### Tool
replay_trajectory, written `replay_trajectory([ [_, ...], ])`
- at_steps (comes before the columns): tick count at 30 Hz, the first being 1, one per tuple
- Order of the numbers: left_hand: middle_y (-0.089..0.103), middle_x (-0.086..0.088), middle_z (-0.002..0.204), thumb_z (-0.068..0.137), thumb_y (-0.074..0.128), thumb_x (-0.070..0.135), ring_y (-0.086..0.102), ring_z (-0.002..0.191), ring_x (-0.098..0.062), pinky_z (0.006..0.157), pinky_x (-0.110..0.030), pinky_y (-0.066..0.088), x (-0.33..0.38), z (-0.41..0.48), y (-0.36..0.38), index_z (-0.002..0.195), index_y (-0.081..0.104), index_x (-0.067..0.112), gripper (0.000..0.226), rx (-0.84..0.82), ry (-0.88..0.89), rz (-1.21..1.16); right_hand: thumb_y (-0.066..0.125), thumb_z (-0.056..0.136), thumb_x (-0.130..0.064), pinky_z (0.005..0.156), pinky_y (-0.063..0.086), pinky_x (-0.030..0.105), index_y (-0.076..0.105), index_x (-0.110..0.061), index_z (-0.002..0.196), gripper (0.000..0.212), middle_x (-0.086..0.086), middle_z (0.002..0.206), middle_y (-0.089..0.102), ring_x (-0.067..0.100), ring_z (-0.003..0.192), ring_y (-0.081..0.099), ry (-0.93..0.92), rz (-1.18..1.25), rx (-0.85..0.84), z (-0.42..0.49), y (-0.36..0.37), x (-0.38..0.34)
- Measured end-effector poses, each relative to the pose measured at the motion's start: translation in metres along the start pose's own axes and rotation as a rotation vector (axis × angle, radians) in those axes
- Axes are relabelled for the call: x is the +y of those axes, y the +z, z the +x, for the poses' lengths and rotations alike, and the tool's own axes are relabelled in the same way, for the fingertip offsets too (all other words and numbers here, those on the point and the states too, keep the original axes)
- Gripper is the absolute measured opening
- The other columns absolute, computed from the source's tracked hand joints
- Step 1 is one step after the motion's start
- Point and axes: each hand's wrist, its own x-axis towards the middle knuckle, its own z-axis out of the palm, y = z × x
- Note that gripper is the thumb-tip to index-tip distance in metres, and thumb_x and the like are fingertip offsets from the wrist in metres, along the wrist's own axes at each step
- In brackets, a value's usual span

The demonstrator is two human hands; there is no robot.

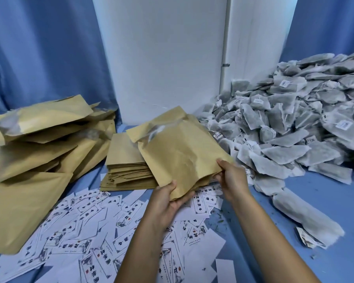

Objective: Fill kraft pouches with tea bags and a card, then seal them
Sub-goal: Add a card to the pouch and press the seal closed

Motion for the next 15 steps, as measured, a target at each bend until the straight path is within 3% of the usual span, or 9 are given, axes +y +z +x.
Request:
replay_trajectory([
  [3,0.073,-0.013,0.080,0.093,0.052,0.001,0.065,0.084,-0.029,0.049,-0.031,0.056,0.006,-0.003,-0.005,0.101,0.059,0.001,0.010,0.056,0.003,0.033,0.056,0.089,0.004,0.045,0.052,0.021,0.058,-0.002,0.084,0.008,0.005,0.064,0.065,0.011,0.047,0.062,-0.015,-0.040,0.024,0.006,-0.012,-0.002],
  [5,0.073,-0.013,0.084,0.093,0.053,0.002,0.066,0.085,-0.029,0.050,-0.031,0.056,0.007,-0.006,-0.004,0.102,0.059,0.000,0.011,0.050,-0.001,0.068,0.060,0.087,0.003,0.042,0.050,0.018,0.059,-0.004,0.079,0.011,0.001,0.057,0.066,0.009,0.044,0.061,0.002,-0.026,0.050,0.007,-0.016,0.001],
  [10,0.061,-0.020,0.111,0.093,0.052,-0.002,0.062,0.093,-0.033,0.052,-0.036,0.059,0.005,-0.006,-0.005,0.109,0.049,-0.001,0.016,0.093,0.019,0.133,0.073,0.079,-0.003,0.045,0.049,0.015,0.065,-0.006,0.076,0.009,0.002,0.063,0.071,0.009,0.050,0.065,-0.019,-0.024,0.079,0.011,-0.022,0.003],
  [15,0.062,-0.019,0.109,0.092,0.054,-0.003,0.065,0.089,-0.031,0.061,-0.041,0.060,0.006,-0.007,-0.009,0.103,0.048,-0.001,0.012,0.097,0.057,0.164,0.073,0.076,-0.001,0.054,0.055,0.021,0.067,-0.002,0.073,0.007,0.010,0.068,0.071,0.014,0.054,0.067,-0.025,-0.051,0.089,0.014,-0.025,0.007],
])
